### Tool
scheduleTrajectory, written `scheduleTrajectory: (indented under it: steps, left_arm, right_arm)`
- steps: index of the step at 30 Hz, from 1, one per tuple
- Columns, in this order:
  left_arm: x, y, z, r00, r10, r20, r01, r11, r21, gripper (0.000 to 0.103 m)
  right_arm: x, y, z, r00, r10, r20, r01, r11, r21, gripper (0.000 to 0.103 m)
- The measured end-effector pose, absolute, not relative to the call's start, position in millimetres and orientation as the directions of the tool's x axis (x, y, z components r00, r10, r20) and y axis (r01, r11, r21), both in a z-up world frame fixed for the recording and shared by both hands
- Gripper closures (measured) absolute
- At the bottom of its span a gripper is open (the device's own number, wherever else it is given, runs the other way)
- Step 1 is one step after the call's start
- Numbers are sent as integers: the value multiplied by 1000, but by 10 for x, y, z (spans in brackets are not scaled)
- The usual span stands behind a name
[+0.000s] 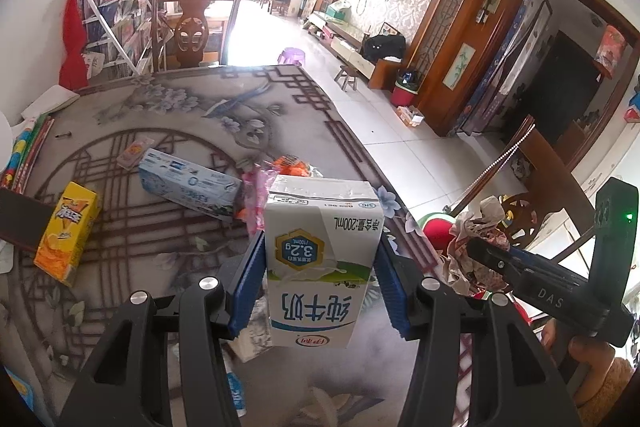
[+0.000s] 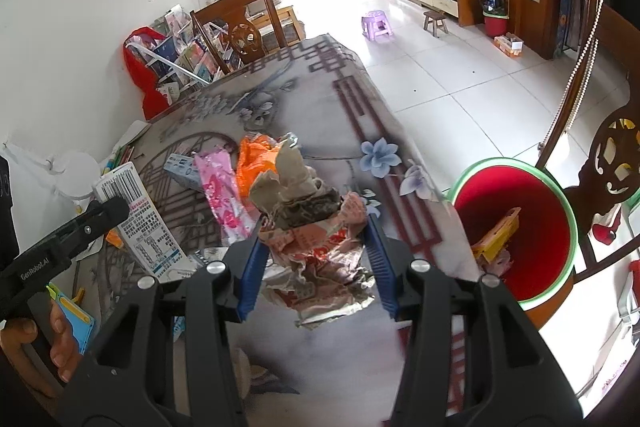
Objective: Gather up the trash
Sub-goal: 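Carry both items to the red bucket and open both tools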
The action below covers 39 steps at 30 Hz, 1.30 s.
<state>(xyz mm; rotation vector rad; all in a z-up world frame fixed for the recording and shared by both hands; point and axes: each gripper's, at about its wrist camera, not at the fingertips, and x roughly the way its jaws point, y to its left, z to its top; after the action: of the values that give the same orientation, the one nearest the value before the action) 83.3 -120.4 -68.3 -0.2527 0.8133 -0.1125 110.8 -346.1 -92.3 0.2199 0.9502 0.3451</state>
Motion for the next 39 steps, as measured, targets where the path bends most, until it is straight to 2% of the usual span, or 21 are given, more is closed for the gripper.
scheduleTrajectory:
  steps: [21,39]
  left_arm:
    - [1308,-1993,-710,647,-229,-727,86,970,-229,53]
    - [1726,-3116,-818,548,-376,-747,279,924,-260,53]
  right_arm:
    - [1422,-4346,-1095,546,357,-758,-84,924,374,57]
    - [1351,-5412,-1269,572,260,-778,112,915,388,57]
